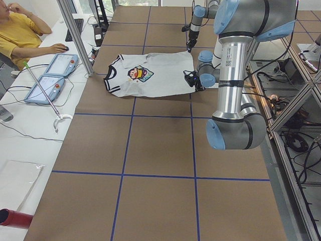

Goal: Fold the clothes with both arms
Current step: 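Lift the hem with both grippers and fold it toward the collar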

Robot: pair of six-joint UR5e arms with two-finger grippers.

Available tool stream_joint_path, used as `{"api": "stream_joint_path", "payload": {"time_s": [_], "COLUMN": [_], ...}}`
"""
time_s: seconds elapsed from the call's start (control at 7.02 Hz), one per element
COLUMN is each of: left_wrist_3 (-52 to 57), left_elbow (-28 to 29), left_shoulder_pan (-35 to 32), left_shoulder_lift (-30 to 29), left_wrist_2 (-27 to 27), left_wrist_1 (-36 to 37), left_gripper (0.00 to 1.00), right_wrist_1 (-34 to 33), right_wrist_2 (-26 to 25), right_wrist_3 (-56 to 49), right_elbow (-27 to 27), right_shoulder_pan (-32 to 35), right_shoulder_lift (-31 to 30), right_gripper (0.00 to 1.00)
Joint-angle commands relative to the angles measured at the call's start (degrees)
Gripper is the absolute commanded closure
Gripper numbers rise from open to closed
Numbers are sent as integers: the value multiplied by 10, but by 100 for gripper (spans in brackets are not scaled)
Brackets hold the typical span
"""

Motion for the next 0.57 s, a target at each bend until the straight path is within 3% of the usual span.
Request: {"api": "stream_joint_path", "payload": {"time_s": [0.0,0.43], "left_wrist_3": [-10,-7], "left_elbow": [-4,-14], "left_shoulder_pan": [7,6], "left_shoulder_lift": [1,3], "left_wrist_2": [2,1], "left_wrist_1": [0,0], "left_gripper": [100,100], "right_wrist_1": [0,0], "right_wrist_2": [-1,-9], "right_wrist_3": [1,12], "right_elbow": [18,36], "right_shoulder_pan": [-33,-65], "right_shoulder_lift": [-21,-32], "right_gripper": [100,100]}}
